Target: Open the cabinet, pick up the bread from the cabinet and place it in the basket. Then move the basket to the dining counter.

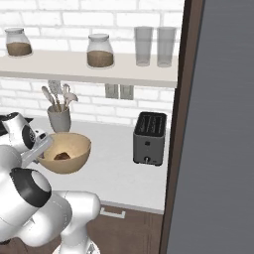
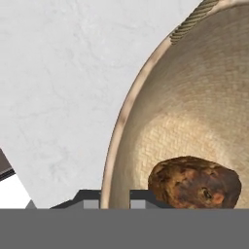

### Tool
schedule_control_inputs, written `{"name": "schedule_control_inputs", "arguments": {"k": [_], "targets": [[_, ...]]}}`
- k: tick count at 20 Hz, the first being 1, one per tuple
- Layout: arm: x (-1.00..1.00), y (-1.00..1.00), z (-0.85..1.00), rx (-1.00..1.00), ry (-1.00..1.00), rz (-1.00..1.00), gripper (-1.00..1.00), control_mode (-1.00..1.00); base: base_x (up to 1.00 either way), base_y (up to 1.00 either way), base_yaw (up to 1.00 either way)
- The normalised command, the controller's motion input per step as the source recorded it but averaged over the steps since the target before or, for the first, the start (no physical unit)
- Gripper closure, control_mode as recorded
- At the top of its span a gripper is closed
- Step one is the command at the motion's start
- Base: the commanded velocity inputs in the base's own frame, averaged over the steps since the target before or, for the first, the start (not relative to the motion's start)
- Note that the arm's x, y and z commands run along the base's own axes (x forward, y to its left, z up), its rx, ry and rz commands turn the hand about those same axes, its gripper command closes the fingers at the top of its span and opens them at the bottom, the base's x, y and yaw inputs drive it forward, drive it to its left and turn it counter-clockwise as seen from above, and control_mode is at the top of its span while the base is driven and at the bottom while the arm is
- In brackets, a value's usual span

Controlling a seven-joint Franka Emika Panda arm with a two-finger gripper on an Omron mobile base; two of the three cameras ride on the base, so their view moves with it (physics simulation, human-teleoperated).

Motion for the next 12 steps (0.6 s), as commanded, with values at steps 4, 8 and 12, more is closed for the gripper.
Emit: {"name": "schedule_control_inputs", "arguments": {"k": [4,8,12], "targets": [[-0.05,0.00,0.39,0.00,-0.06,0.00,1.00,-1.00,0.00,0.00,0.00],[-0.23,-0.17,0.70,0.00,-0.01,0.00,1.00,-1.00,0.00,0.00,0.00],[-0.27,-0.39,0.69,0.00,0.00,-0.06,1.00,-1.00,0.00,0.00,0.00]]}}
